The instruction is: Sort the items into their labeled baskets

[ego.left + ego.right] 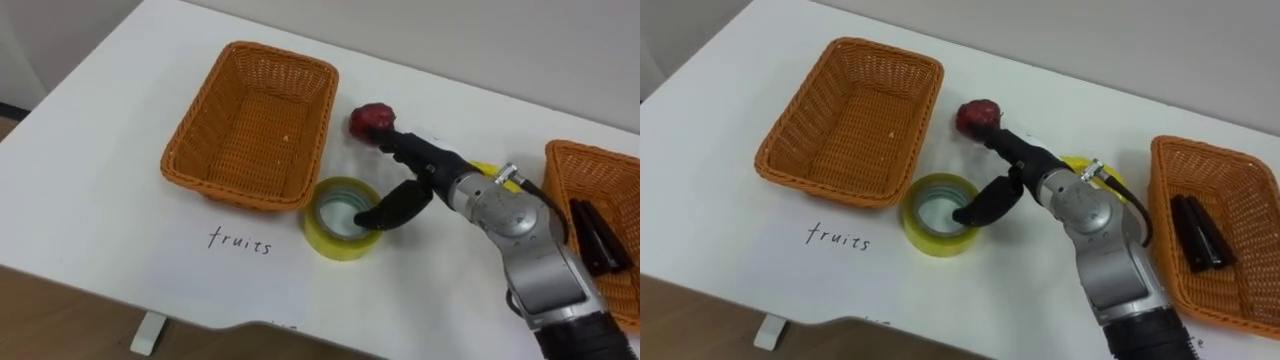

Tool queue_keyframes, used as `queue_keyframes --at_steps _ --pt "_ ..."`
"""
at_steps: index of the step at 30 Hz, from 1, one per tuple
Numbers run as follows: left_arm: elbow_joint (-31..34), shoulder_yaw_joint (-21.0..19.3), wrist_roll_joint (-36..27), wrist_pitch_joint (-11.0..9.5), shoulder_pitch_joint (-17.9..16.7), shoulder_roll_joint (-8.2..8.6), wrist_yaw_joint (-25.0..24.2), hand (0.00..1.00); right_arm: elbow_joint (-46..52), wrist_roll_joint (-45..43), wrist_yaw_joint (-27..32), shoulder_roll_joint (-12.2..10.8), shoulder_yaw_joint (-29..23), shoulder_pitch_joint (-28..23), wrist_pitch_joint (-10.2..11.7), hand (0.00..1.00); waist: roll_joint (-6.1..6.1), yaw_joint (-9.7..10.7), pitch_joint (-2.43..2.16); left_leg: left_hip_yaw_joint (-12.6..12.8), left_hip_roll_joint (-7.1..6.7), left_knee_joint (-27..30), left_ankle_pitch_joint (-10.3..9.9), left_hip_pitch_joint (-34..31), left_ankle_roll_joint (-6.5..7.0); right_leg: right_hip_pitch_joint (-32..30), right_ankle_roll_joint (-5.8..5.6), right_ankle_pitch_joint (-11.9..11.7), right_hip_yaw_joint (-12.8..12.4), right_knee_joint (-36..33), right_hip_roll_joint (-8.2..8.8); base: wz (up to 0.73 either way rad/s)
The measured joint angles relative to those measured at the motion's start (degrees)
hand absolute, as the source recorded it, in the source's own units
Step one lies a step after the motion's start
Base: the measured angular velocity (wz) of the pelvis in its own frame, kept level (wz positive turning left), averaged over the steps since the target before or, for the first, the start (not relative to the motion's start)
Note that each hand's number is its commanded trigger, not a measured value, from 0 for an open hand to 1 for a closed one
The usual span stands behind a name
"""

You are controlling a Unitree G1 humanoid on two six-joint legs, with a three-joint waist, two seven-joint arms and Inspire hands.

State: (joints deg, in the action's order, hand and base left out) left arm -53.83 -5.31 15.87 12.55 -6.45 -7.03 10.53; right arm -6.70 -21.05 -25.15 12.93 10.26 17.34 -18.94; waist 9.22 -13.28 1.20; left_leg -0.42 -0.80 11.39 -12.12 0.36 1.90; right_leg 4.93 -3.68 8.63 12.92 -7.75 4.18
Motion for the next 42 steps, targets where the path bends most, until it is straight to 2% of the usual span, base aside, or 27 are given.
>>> queue_keyframes --at_steps 8,15,18,21,24,28,40,41,42 --pt "0.0 0.0 0.0 0.0 0.0 0.01 -0.1 0.00 0.0 0.0 0.0 -0.1 0.3 0.0 0.0 0.00 0.07 0.0 -0.05 0.0 -0.01 0.2 0.0 0.0 0.00 0.0 0.00 0.0 0.0 0.0 0.01 0.00" --pt "0.0 0.0 -0.1 0.0 0.0 0.00 -0.1 0.00 -0.9 -0.1 0.0 -1.3 0.3 0.4 0.0 0.00 0.15 0.1 -0.10 0.0 -0.02 0.3 0.0 0.0 0.00 0.1 0.00 0.0 0.3 -0.1 0.05 0.00" --pt "0.0 0.1 -0.1 0.0 0.0 0.00 -0.1 0.00 -2.0 -1.2 0.0 -2.2 0.6 1.7 -1.2 0.00 0.14 0.1 -0.10 0.1 0.00 0.3 0.0 0.0 0.00 0.1 0.00 0.0 1.3 -0.1 0.09 0.00" --pt "-0.1 0.0 -0.1 0.0 0.1 0.12 0.1 0.00 -2.1 -4.2 -0.3 -2.4 2.3 2.6 -1.2 0.00 0.11 -0.1 -0.08 0.1 0.03 0.3 0.0 0.0 -0.01 0.0 0.00 0.0 1.5 0.0 0.09 0.00" --pt "-0.1 0.1 -0.1 0.0 0.6 0.39 0.1 0.00 -2.2 -5.5 -1.4 -2.5 2.7 2.7 -1.3 0.00 -0.05 -1.1 0.03 0.0 0.05 0.2 0.0 0.0 -0.01 -0.1 0.00 0.0 1.5 0.0 0.08 0.00" --pt "0.0 0.0 0.0 0.2 0.7 0.85 0.1 0.00 -2.3 -7.9 -2.5 -3.8 3.3 2.7 -2.3 0.00 -0.13 -1.4 0.00 -0.2 0.04 0.0 0.0 -0.2 -0.01 -0.2 0.00 0.0 1.6 0.0 0.06 0.00" --pt "0.0 1.2 -0.1 0.9 1.2 1.12 1.3 0.00 -3.6 -9.1 -2.6 -4.1 4.3 3.7 -2.4 0.00 -0.63 -1.4 0.13 -0.3 0.04 0.2 0.0 -0.1 -0.03 -0.1 0.00 0.0 2.2 0.0 0.10 0.00" --pt "0.0 1.3 -0.1 0.9 1.2 1.13 1.3 0.00 -3.8 -9.1 -2.6 -4.1 4.3 3.9 -2.4 0.65 -0.65 -1.4 0.12 -0.3 0.04 0.2 0.0 -0.1 -0.03 -0.1 0.00 0.0 2.3 0.0 0.11 0.00" --pt "0.0 1.3 -0.1 0.9 1.2 1.14 1.3 0.00 -3.8 -9.2 -2.6 -4.1 4.3 3.9 -2.4 1.00 -0.66 -1.4 0.12 -0.3 0.04 0.2 0.0 -0.1 -0.03 -0.1 0.00 0.0 2.4 0.0 0.12 0.00"
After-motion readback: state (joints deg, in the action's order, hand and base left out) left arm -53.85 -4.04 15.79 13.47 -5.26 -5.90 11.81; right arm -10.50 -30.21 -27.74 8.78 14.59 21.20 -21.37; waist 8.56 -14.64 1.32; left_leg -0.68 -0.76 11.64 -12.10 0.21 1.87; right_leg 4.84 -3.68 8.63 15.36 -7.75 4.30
